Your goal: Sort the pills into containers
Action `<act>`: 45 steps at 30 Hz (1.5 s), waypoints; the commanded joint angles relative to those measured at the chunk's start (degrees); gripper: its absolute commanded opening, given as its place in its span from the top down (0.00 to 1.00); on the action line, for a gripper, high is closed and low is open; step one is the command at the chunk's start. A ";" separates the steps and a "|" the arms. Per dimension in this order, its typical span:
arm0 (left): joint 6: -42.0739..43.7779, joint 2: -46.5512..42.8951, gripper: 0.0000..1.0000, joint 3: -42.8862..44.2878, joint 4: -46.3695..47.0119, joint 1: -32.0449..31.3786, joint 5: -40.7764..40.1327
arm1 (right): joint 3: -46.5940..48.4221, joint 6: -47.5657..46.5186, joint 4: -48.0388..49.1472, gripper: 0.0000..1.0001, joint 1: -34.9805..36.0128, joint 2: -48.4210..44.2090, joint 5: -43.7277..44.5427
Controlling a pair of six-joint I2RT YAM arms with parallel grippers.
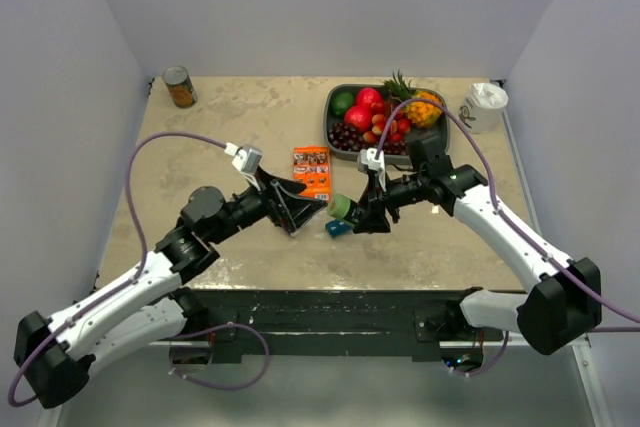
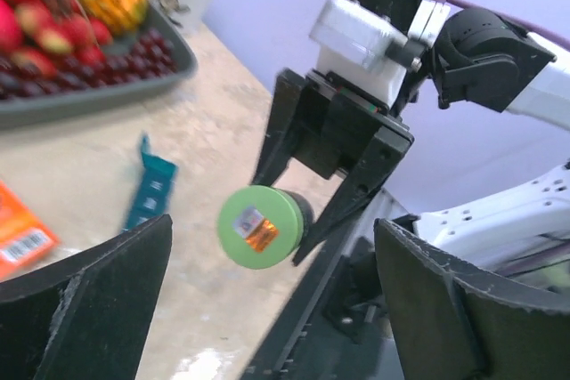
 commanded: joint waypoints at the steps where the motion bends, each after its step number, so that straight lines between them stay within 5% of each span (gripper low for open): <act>1: 19.61 -8.72 0.01 4.49 -12.10 0.27 -4.04 | -0.16 -12.43 -6.57 1.00 -0.05 -4.37 3.07; 7: 36.93 -14.54 0.01 0.02 -9.22 0.18 8.68 | -2.27 -21.39 -11.48 1.00 -0.05 -6.57 4.12; 18: 48.55 -6.12 0.04 -4.12 1.77 0.09 24.00 | -4.92 -28.34 -14.83 1.00 -0.05 -6.57 2.19; 32: 60.23 6.37 0.06 -0.25 0.72 -9.57 18.30 | -5.71 -29.75 -15.36 1.00 -0.05 -6.40 0.96; 45: 61.65 10.68 0.08 0.89 5.03 -11.07 16.71 | -5.71 -30.72 -16.06 1.00 -0.05 -6.66 0.43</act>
